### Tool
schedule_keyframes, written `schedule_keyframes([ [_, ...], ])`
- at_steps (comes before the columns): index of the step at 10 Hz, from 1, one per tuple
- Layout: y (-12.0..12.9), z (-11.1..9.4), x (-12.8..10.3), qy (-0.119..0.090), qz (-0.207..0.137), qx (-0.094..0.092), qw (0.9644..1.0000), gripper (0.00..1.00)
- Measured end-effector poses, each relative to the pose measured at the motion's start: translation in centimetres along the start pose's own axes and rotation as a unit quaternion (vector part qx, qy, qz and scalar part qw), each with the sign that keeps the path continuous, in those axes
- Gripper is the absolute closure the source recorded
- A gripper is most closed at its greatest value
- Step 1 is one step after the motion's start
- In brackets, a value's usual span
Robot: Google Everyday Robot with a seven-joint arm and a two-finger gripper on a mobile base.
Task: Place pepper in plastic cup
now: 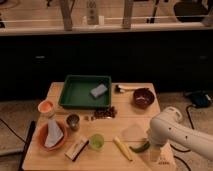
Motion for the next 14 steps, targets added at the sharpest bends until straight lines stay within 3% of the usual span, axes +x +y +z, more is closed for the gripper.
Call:
schedule_keyframes([
  [2,0.1,0.5,-0.6,0.000,-0.017,-0.007,0.9998,0.22],
  [10,0.5,2.5,0.0,-0.015,-0.034,-0.031,0.9988,0.98],
  [14,-0.4,1.3,0.0,-0.013,-0.044,-0.027,0.9986,1.00],
])
